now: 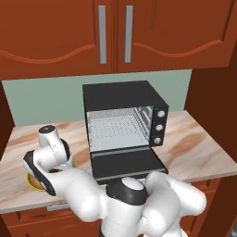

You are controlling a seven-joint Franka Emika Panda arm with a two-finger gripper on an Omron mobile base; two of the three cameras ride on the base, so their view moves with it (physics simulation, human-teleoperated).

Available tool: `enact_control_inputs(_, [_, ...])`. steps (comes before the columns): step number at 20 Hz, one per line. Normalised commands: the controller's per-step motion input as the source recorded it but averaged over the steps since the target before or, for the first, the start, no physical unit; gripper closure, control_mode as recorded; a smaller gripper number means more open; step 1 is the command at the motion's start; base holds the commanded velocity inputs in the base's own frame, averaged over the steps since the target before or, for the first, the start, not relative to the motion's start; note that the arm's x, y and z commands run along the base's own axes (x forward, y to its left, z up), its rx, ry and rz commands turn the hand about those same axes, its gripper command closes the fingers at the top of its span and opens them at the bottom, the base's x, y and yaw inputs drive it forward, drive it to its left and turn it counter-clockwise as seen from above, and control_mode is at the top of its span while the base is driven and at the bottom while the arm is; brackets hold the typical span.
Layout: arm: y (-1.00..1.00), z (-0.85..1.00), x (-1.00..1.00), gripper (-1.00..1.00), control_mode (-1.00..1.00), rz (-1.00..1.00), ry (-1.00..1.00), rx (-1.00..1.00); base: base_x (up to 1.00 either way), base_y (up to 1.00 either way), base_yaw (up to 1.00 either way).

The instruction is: Pick up the bagel from the plate, place it on the toaster oven rack, close the door, and set the timer.

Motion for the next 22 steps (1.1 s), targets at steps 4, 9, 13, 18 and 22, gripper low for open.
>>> enact_control_inputs(4, [-0.14,0.19,-0.24,1.00,-1.00,0.00,-0.08,0.03,0.00,0.00,0.00])
enact_control_inputs(9, [-0.45,0.41,-0.60,1.00,-1.00,-0.03,-0.16,0.08,0.00,0.00,0.00])
enact_control_inputs(13, [-0.85,0.32,-0.70,1.00,-1.00,-0.13,-0.16,0.08,0.00,0.00,0.00])
enact_control_inputs(18, [-0.96,0.31,-0.66,1.00,-1.00,-0.23,-0.10,0.10,0.00,0.00,0.00])
enact_control_inputs(22, [-0.80,0.51,-0.44,1.00,-1.00,-0.30,-0.10,0.12,0.00,0.00,0.00])
